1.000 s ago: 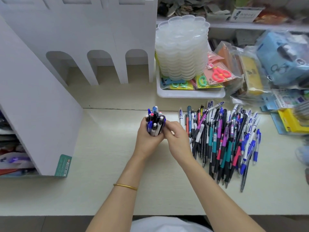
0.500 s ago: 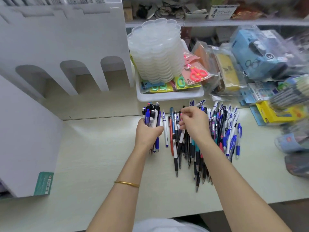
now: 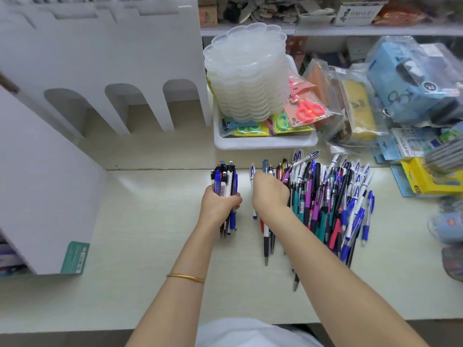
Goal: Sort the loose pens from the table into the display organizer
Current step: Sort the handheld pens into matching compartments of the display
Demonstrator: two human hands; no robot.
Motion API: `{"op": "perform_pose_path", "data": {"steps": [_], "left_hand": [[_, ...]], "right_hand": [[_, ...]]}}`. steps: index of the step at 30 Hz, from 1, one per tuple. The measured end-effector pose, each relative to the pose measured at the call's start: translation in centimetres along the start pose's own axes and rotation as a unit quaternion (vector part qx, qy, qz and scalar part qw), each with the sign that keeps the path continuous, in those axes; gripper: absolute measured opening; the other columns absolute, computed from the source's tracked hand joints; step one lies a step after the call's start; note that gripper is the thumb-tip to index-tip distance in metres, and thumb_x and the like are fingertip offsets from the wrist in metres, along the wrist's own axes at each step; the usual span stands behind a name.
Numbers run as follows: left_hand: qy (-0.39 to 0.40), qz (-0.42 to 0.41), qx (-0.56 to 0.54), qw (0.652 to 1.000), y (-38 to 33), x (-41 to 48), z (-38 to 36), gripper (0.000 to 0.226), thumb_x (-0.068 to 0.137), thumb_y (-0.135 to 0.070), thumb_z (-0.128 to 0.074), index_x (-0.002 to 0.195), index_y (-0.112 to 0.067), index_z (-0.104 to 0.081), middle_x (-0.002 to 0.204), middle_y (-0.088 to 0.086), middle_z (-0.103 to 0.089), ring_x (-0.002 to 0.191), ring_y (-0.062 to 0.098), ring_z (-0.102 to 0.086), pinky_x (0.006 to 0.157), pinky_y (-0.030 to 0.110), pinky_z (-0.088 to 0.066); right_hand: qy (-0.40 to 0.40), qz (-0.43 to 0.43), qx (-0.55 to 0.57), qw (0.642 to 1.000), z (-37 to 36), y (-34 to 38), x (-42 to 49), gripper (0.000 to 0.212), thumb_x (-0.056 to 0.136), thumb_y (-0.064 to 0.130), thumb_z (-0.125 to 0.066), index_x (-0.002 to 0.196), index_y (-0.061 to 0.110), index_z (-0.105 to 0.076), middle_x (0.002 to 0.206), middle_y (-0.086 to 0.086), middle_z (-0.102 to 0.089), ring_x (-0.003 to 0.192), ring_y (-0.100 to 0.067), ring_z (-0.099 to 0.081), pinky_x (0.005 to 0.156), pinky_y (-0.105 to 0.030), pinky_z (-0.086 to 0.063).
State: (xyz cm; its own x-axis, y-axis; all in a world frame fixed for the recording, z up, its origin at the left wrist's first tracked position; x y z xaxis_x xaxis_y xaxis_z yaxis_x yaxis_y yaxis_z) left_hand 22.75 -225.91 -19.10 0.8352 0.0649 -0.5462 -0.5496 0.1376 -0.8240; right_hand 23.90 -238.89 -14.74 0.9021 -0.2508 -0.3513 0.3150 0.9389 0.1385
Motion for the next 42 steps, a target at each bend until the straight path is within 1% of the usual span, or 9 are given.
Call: {"op": "perform_pose_path", "data": {"steps": [3, 7, 13, 17, 20, 26, 31, 36, 42], "left_hand": [[0.01, 0.004, -0.015, 1.0, 0.4, 0.2, 0.1, 0.033, 0.076, -0.004, -0.073, 0.105, 0.0, -0.056, 0.077, 0.01, -0.065, 0.056, 0.014, -0.058, 0.07, 0.038, -0.057], [0.025, 0.007, -0.039, 0.999, 0.6, 0.1, 0.2, 0.023, 0.077, 0.004, -0.068, 0.098, 0.002, -0.057, 0.066, 0.009, -0.06, 0.056, 0.018, -0.057, 0.06, 0.03, -0.054], [0.042, 0.018, -0.058, 0.997, 1.0, 0.0, 0.2, 0.024, 0.073, 0.003, -0.073, 0.092, -0.003, -0.06, 0.075, 0.012, -0.064, 0.066, 0.023, -0.061, 0.073, 0.04, -0.058], [0.041, 0.045, -0.077, 0.995, 1.1, -0.4, 0.4, 0.047, 0.059, -0.007, -0.076, 0.102, 0.006, -0.061, 0.088, 0.029, -0.068, 0.078, 0.033, -0.068, 0.08, 0.047, -0.059], [0.036, 0.05, -0.086, 0.994, 1.2, -0.5, 0.5, 0.052, 0.059, -0.007, -0.075, 0.106, 0.007, -0.06, 0.094, 0.029, -0.069, 0.086, 0.035, -0.069, 0.081, 0.047, -0.059], [0.037, 0.062, -0.086, 0.994, 1.1, -0.8, 0.7, 0.053, 0.059, -0.005, -0.073, 0.108, 0.008, -0.058, 0.091, 0.031, -0.068, 0.082, 0.036, -0.07, 0.079, 0.044, -0.06], [0.041, 0.06, -0.072, 0.995, 1.3, -0.9, 0.5, 0.042, 0.062, -0.002, -0.072, 0.101, 0.002, -0.059, 0.096, 0.031, -0.068, 0.079, 0.033, -0.069, 0.078, 0.044, -0.06], [0.046, 0.057, -0.054, 0.996, 1.1, -0.9, 0.1, 0.053, 0.06, -0.004, -0.073, 0.11, 0.004, -0.058, 0.096, 0.026, -0.07, 0.077, 0.027, -0.068, 0.073, 0.038, -0.06], [0.052, 0.04, -0.011, 0.998, 1.0, -0.8, -0.9, 0.039, 0.073, 0.002, -0.07, 0.109, -0.001, -0.057, 0.084, 0.011, -0.064, 0.071, 0.019, -0.062, 0.07, 0.035, -0.058]], "right_hand": [[-0.012, -0.018, -0.012, 1.0, -0.6, 0.0, -0.1, 0.033, 0.089, -0.006, -0.053, 0.119, 0.005, -0.047, 0.104, -0.009, -0.064, 0.084, -0.026, -0.064, 0.058, -0.031, -0.039], [-0.009, -0.025, -0.023, 0.999, -0.9, -0.1, 0.1, 0.036, 0.089, -0.003, -0.054, 0.123, 0.004, -0.044, 0.099, -0.007, -0.066, 0.073, -0.022, -0.058, 0.05, -0.027, -0.035], [0.03, -0.03, 0.018, 0.999, -1.7, 0.0, 0.1, 0.028, 0.09, 0.0, -0.055, 0.116, 0.007, -0.048, 0.106, -0.008, -0.065, 0.098, -0.027, -0.063, 0.069, -0.032, -0.04], [0.04, -0.036, 0.042, 0.998, -2.1, -0.4, 0.4, 0.015, 0.09, 0.005, -0.06, 0.09, 0.014, -0.047, 0.085, -0.002, -0.054, 0.078, -0.023, -0.053, 0.066, -0.031, -0.039], [0.024, -0.027, 0.031, 0.999, -1.8, -0.4, 0.6, 0.011, 0.091, 0.004, -0.058, 0.09, 0.013, -0.053, 0.072, -0.001, -0.047, 0.072, -0.022, -0.05, 0.062, -0.03, -0.039], [-0.03, -0.017, -0.024, 0.999, 1.0, 0.0, 1.9, 0.033, 0.088, -0.015, -0.047, 0.117, -0.001, -0.054, 0.111, -0.016, -0.059, 0.094, -0.032, -0.062, 0.064, -0.035, -0.042], [-0.019, -0.029, -0.024, 0.999, 0.8, 0.3, 2.2, 0.027, 0.087, -0.012, -0.051, 0.111, 0.0, -0.056, 0.107, -0.014, -0.063, 0.08, -0.027, -0.055, 0.063, -0.033, -0.042], [-0.031, -0.029, 0.003, 0.999, 0.2, 0.6, 2.3, 0.029, 0.089, -0.005, -0.054, 0.116, -0.001, -0.044, 0.106, -0.015, -0.064, 0.093, -0.031, -0.064, 0.061, -0.034, -0.042], [-0.049, -0.053, 0.14, 0.988, 0.9, -0.8, 2.9, 0.023, 0.092, 0.002, -0.055, 0.114, 0.001, -0.048, 0.105, -0.016, -0.062, 0.081, -0.029, -0.055, 0.063, -0.035, -0.044]]}}
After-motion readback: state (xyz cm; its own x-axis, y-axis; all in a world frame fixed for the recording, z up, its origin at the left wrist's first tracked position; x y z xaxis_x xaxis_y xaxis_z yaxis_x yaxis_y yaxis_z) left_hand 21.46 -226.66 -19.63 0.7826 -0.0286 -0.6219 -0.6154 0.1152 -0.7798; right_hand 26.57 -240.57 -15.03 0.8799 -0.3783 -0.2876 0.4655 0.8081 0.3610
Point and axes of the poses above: each hand's wrist, its own x-axis towards the middle knuckle, its own z-axis out of the back of the hand, y = z × x, the point moved 6 cm from there along x, towards the middle knuckle
